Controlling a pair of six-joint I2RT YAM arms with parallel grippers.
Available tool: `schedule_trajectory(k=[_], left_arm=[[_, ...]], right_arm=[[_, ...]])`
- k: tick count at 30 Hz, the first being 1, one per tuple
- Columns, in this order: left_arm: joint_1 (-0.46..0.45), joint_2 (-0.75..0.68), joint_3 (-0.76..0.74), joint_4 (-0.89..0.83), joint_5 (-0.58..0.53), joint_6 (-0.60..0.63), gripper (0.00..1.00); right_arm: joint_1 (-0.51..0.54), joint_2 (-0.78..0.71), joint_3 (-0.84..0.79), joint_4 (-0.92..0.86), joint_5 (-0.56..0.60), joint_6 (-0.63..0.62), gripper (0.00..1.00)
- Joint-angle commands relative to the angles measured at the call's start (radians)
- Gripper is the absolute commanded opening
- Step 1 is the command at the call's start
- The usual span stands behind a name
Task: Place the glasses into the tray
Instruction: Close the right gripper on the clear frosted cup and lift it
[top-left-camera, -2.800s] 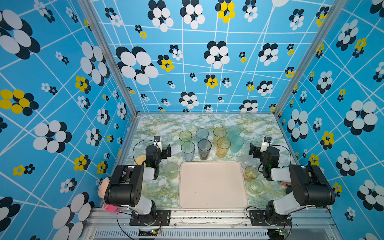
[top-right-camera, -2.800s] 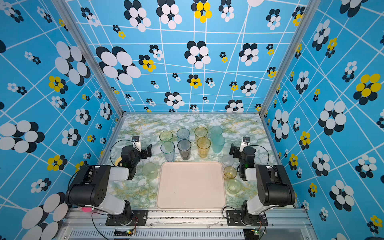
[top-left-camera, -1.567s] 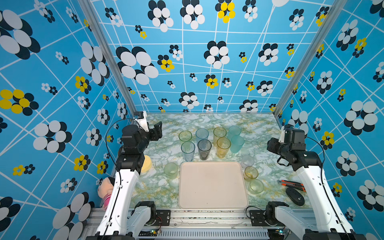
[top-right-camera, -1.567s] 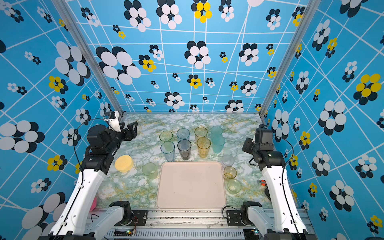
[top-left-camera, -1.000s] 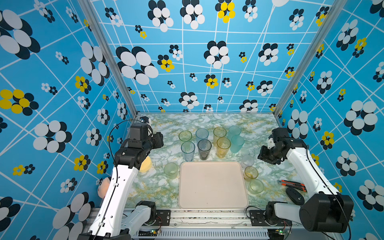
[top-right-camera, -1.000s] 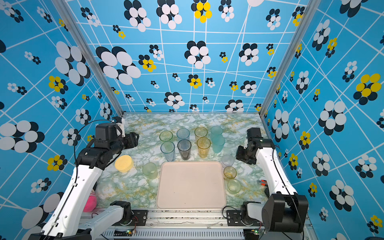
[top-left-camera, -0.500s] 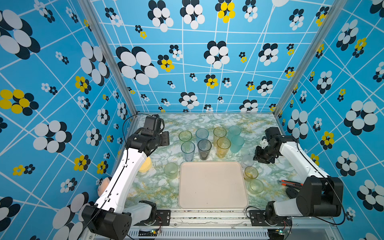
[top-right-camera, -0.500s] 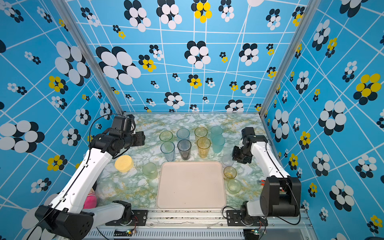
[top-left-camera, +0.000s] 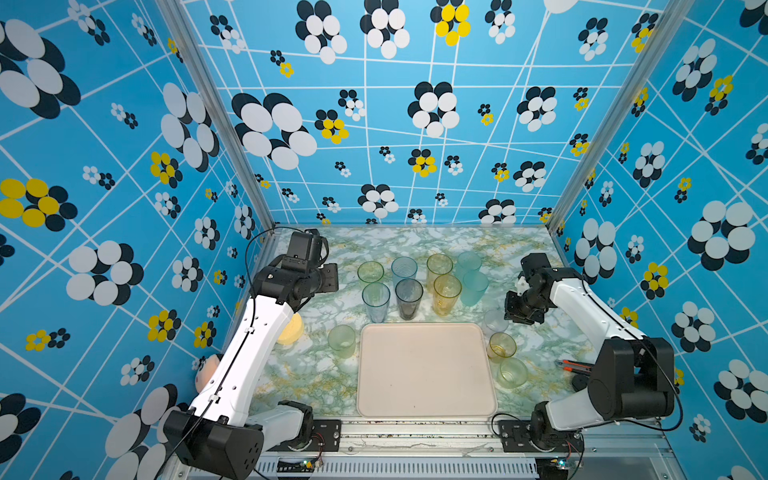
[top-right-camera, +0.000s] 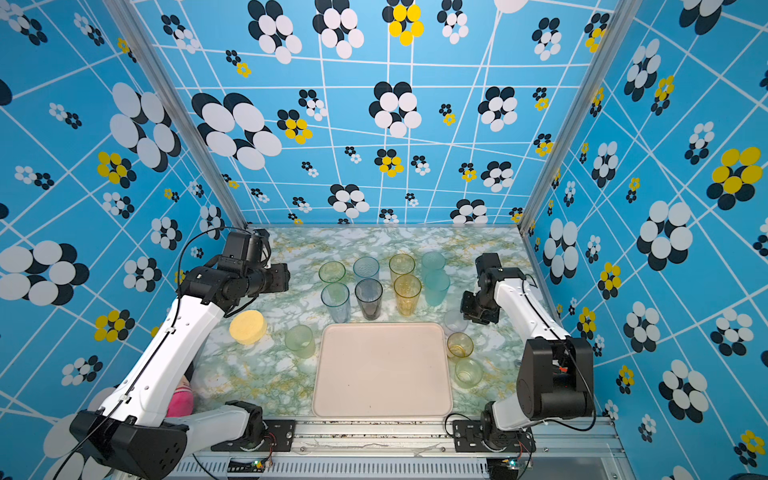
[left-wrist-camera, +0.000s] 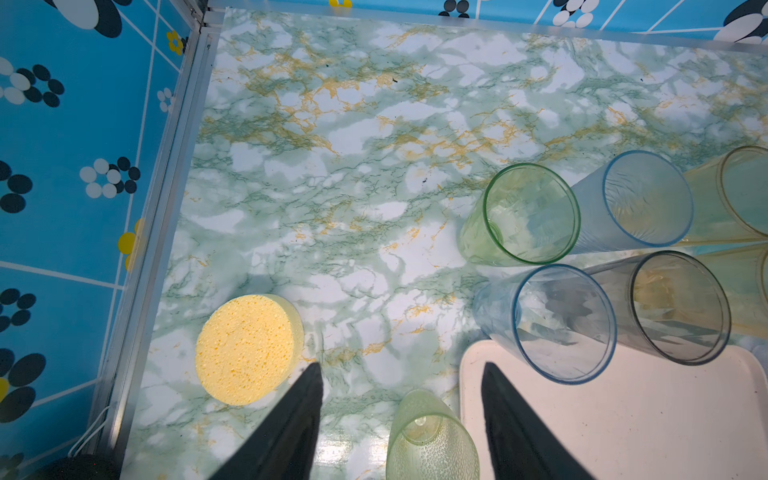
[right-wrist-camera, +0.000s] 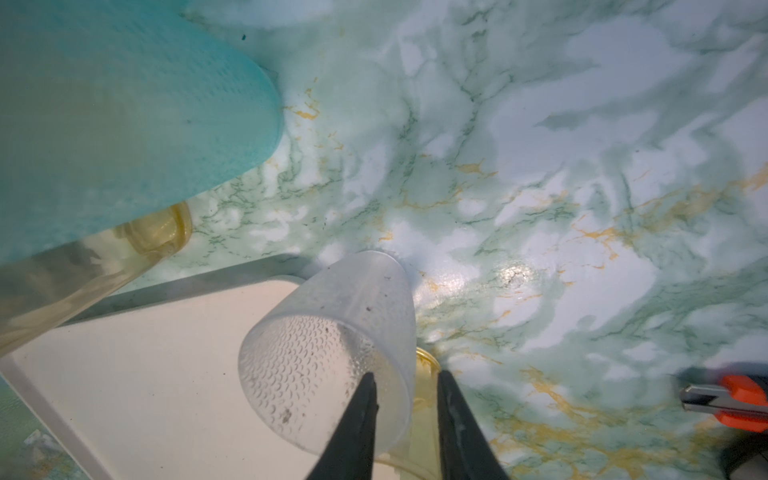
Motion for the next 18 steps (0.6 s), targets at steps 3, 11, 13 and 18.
schedule_trajectory(k=[3,11,13,18], left_arm=[[-0.007,0.02,0.026,-0.015,0.013,0.015,0.62],[-0.005,0.031,0.04,-0.018,0.01,0.024,0.61],[-0.005,0.033,0.044,-0.023,0.008,0.026,0.61],[-0.005,0.036,0.059,-0.029,0.009,0.03,0.61]], right_arm=[[0.015,0.04,0.019,0.026,0.023,0.007,0.23],[0.024,0.071,0.019,0.046,0.018,-0.005,0.07],[0.028,0.066,0.017,0.052,0.022,-0.01,0.05],[0.047,-0.027,0.011,0.082,0.072,-0.013,0.04]])
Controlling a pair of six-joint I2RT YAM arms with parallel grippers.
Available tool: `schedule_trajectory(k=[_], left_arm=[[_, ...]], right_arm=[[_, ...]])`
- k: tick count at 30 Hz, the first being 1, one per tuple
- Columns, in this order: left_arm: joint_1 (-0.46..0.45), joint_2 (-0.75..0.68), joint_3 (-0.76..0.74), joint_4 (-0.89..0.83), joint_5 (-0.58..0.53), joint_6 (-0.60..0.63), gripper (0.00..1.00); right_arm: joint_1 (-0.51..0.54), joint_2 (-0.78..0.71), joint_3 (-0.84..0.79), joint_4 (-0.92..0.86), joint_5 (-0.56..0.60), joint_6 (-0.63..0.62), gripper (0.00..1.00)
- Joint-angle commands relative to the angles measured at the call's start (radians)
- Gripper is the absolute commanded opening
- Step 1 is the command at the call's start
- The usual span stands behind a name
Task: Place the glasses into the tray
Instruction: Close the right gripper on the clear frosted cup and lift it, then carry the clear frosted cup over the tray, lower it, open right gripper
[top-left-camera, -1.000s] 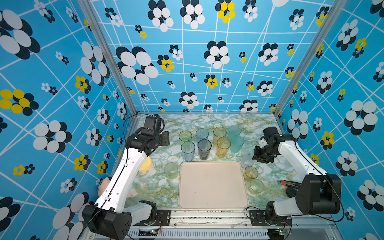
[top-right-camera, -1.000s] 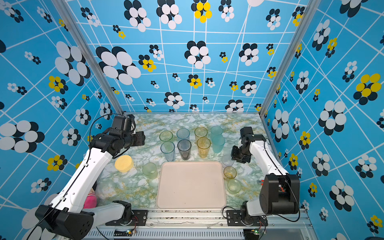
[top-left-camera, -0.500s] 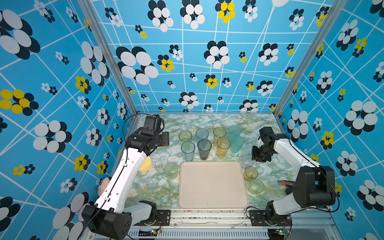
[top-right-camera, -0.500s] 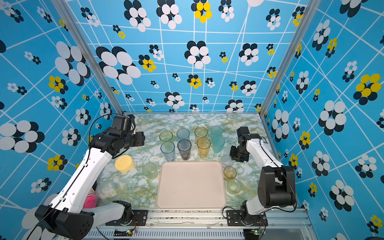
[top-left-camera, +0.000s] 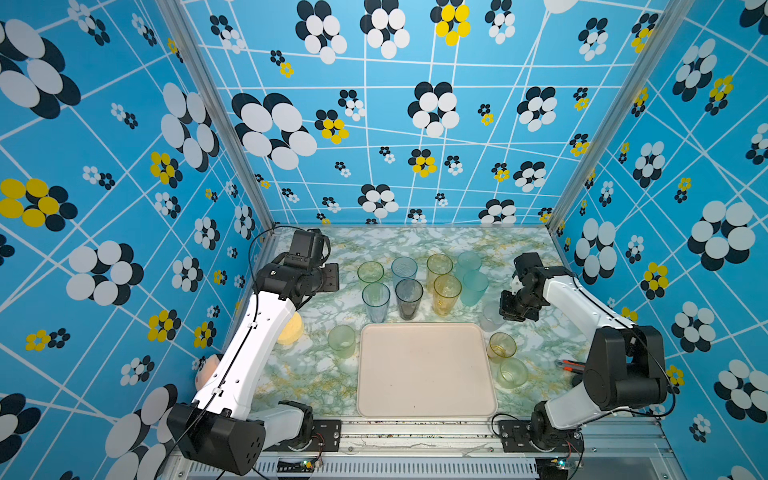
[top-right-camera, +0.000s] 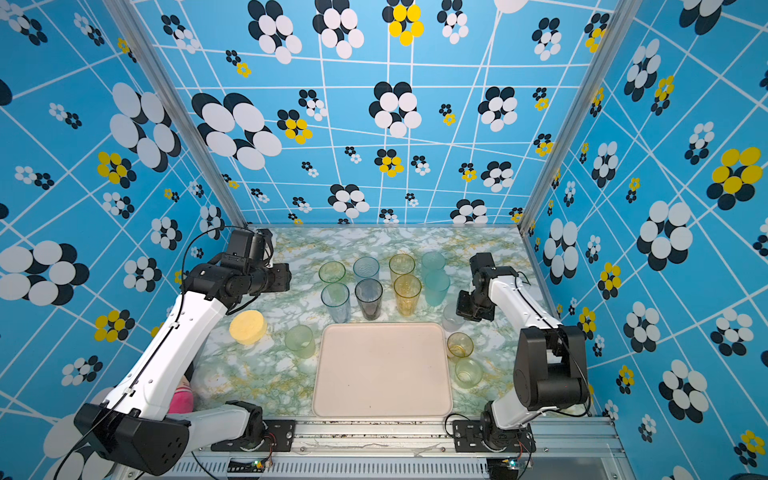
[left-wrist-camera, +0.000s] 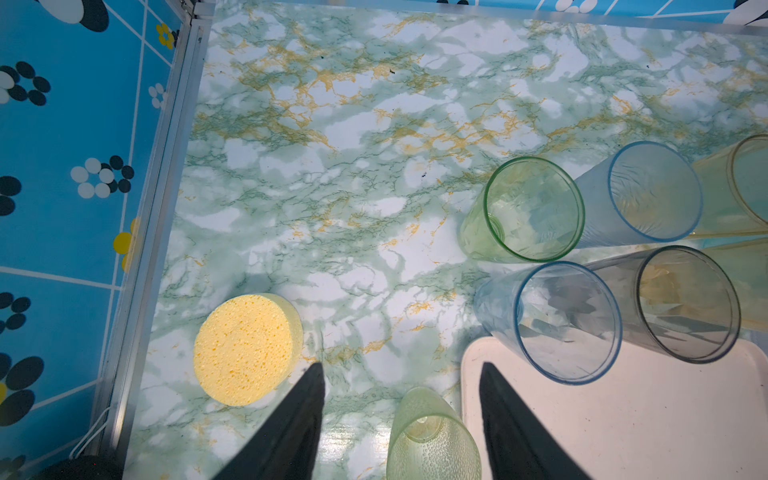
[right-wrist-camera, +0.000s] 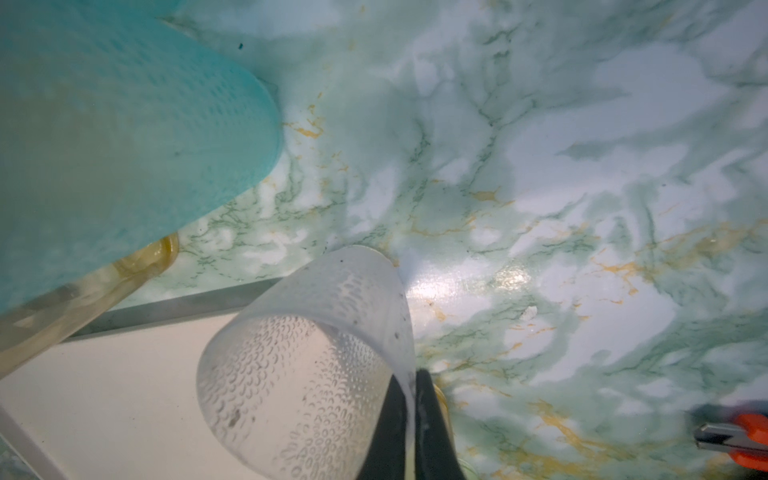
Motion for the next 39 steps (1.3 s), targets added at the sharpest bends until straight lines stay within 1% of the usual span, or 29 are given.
schedule_trajectory(k=[1,6,8,9,11,13,15,18,20,21,24,27,28,30,36,39], left_arm=[[-0.004,0.009,0.041,-0.02,0.002,0.019,0.61],[-0.005,0.019,0.045,-0.024,-0.004,0.031,0.62],[-0.004,0.023,0.044,-0.027,-0.011,0.039,0.63],[-0.001,0.023,0.045,-0.026,-0.011,0.043,0.63],[0.005,0.025,0.042,-0.027,-0.005,0.047,0.63],[0.008,0.025,0.04,-0.024,0.002,0.046,0.63],[0.008,0.025,0.03,-0.016,0.018,0.04,0.63],[0.005,0.026,0.013,0.002,0.041,0.03,0.63],[0.001,0.027,0.004,0.009,0.047,0.026,0.63],[-0.002,0.025,0.0,0.013,0.051,0.024,0.63],[-0.003,0.026,-0.011,0.014,0.06,0.018,0.64],[-0.005,0.022,-0.027,0.008,0.062,0.019,0.65],[-0.005,0.019,-0.033,0.008,0.06,0.019,0.66],[-0.004,0.014,-0.048,0.002,0.059,0.022,0.66],[0.015,-0.009,-0.088,-0.026,0.084,0.027,0.67],[0.029,-0.034,-0.112,-0.041,0.095,0.029,0.66]], right_arm=[[0.017,-0.09,0.007,0.024,0.054,-0.01,0.03],[0.03,-0.253,0.045,-0.029,0.104,-0.006,0.03],[0.031,-0.307,0.083,-0.074,0.103,-0.019,0.03],[0.078,-0.327,0.112,-0.109,0.097,-0.027,0.03],[0.138,-0.342,0.173,-0.183,0.092,-0.036,0.03],[0.238,-0.342,0.231,-0.248,0.098,-0.027,0.03],[0.376,-0.326,0.278,-0.29,0.107,0.001,0.03],[0.578,-0.261,0.322,-0.306,0.127,0.048,0.03],[0.692,-0.195,0.353,-0.301,0.144,0.063,0.03],[0.742,-0.154,0.372,-0.295,0.155,0.065,0.04],[0.839,-0.026,0.434,-0.273,0.176,0.049,0.04],[0.891,0.095,0.48,-0.245,0.187,0.018,0.04],[0.901,0.133,0.524,-0.233,0.184,0.008,0.04],[0.91,0.196,0.547,-0.204,0.174,-0.007,0.04],[0.914,0.321,0.576,-0.117,0.136,-0.015,0.04],[0.921,0.366,0.597,-0.097,0.137,-0.015,0.04]])
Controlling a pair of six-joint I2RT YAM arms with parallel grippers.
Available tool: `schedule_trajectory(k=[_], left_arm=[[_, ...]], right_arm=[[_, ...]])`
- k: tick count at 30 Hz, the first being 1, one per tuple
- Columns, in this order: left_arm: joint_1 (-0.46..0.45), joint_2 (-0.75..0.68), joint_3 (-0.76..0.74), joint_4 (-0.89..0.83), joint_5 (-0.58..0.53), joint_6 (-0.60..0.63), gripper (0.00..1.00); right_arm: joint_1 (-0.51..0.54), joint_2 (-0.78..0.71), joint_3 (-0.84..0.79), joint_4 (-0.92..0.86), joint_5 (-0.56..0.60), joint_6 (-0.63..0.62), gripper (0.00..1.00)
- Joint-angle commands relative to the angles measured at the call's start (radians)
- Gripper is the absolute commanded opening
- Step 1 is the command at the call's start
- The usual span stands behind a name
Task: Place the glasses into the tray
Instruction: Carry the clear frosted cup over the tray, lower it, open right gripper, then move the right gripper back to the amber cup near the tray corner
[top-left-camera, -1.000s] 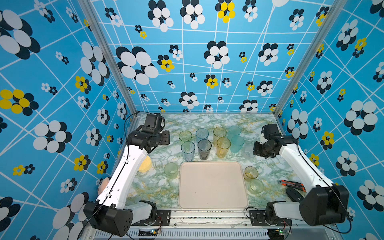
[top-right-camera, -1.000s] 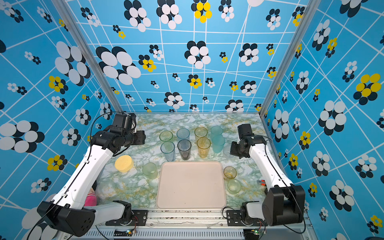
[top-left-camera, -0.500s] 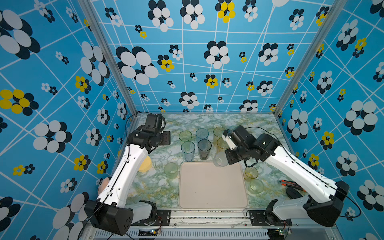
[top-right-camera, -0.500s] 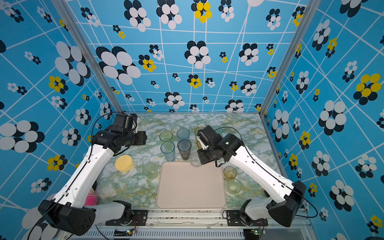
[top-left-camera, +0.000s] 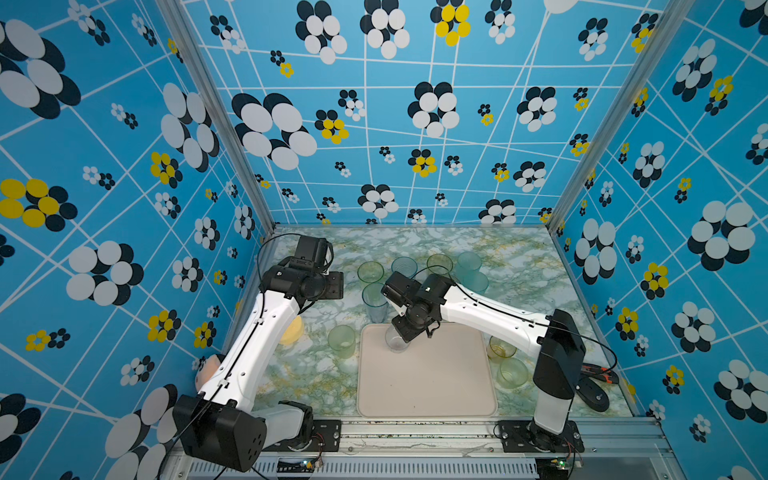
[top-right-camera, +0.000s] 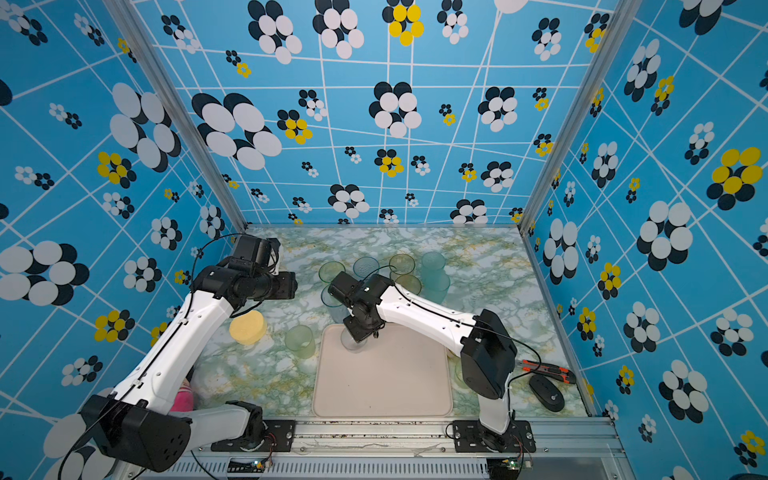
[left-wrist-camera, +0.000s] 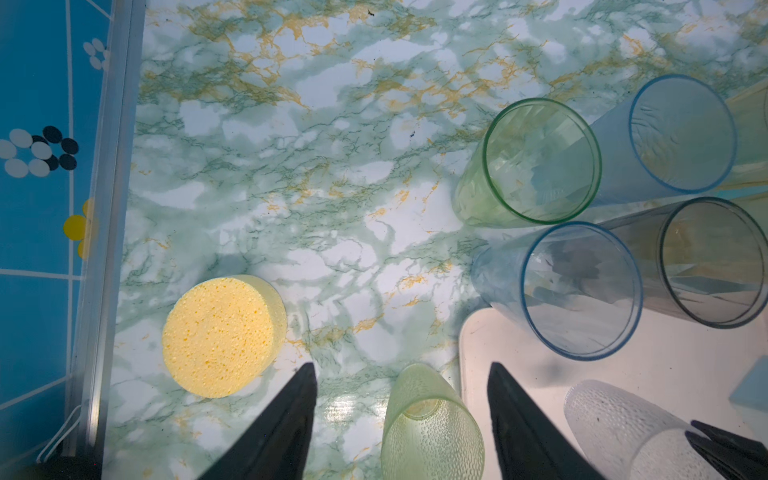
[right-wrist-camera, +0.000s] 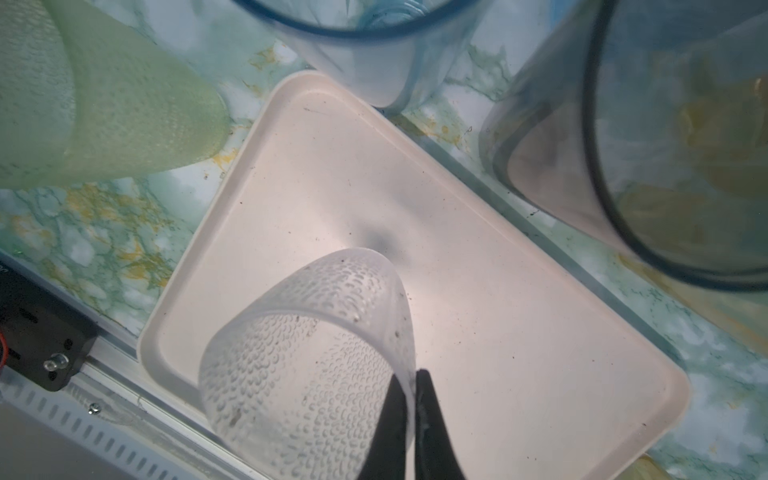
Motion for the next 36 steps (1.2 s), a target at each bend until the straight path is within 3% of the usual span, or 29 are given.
schedule_trajectory(k=[1,20,25,31,36], left_arm=[[0.021,-0.046,-0.029,-0.041,0.029,0.004,0.66],[0.063,-0.088,-0.027,-0.104,0.052,0.035,0.65],[0.068,-0.093,-0.027,-0.107,0.057,0.038,0.66],[0.07,-0.098,-0.021,-0.12,0.068,0.038,0.66],[0.038,-0.151,-0.09,-0.081,0.08,0.012,0.64]], right_arm=[[0.008,0.037,0.048,0.047,-0.002,-0.016,0.04],[0.028,0.224,0.189,0.034,-0.003,-0.022,0.09],[0.028,0.213,0.177,0.036,-0.009,-0.016,0.22],[0.027,0.087,0.164,0.033,0.023,0.022,0.3],[-0.005,-0.176,0.026,0.026,0.154,0.103,0.36]])
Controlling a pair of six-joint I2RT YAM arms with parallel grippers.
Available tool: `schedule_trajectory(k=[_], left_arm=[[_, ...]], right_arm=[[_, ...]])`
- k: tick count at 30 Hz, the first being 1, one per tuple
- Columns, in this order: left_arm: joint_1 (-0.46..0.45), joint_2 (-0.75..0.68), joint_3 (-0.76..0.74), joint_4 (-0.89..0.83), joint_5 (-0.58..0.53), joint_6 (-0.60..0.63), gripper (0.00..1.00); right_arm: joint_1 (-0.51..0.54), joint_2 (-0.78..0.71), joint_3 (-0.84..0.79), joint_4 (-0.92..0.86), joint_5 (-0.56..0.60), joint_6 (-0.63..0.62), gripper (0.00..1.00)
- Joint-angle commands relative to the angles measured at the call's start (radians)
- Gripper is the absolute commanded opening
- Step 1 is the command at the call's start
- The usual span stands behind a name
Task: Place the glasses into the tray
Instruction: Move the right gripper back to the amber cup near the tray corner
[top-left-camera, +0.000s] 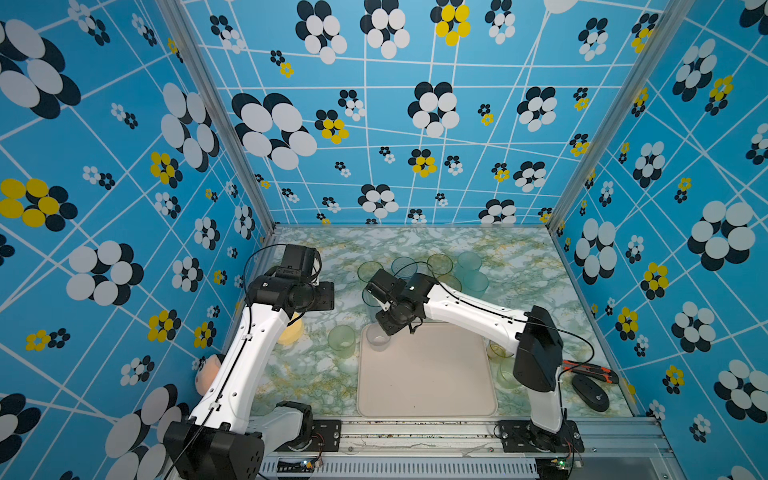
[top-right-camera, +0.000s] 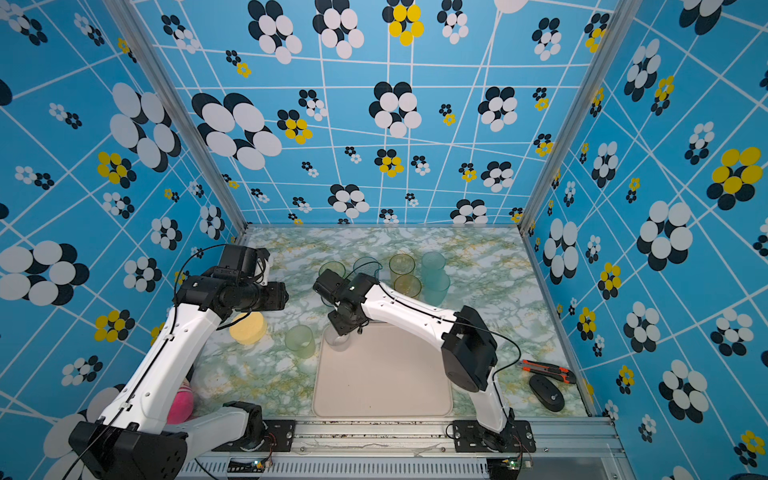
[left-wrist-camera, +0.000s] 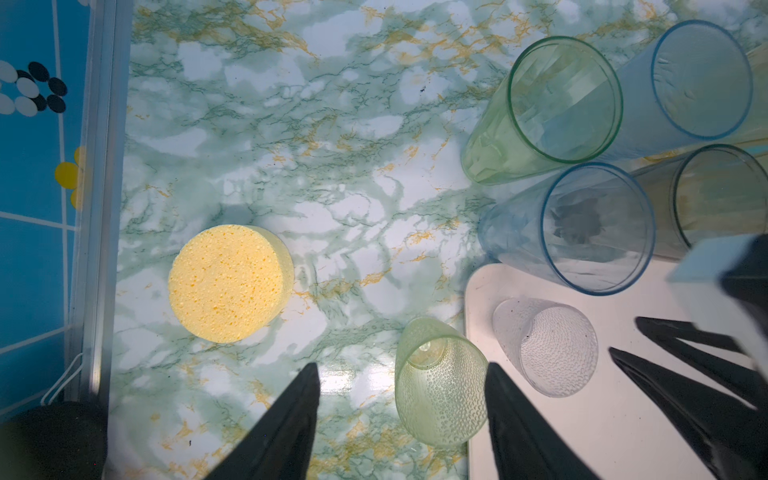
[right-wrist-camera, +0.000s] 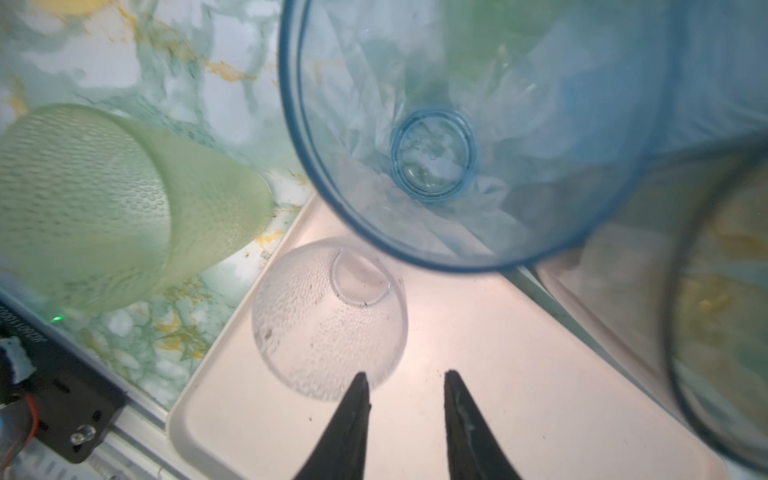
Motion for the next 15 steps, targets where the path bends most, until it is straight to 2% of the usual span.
schedule_trajectory(k=[1,7,11,15], left_arm=[[-0.034,-0.065,-0.063,0.015,0.002,-0.017,0.64],[-0.1,-0.097,-0.139,0.031,-0.035,-0.066,0.64],[-0.116,-0.076,-0.13,0.035,-0.038,-0.068,0.65],[-0.119,-0.041,-0.093,0.035,-0.032,-0.057,0.65]], right_arm=[[-0.05,-0.241,-0.101,-0.045,0.114,0.092,0.36],[-0.342,-0.591,-0.46,-0.199,0.157,0.224,0.35],[-0.551,-0.788,-0.652,-0.234,0.088,0.23,0.33],[-0.663,-0.845,-0.75,-0.222,-0.013,0.219,0.3]])
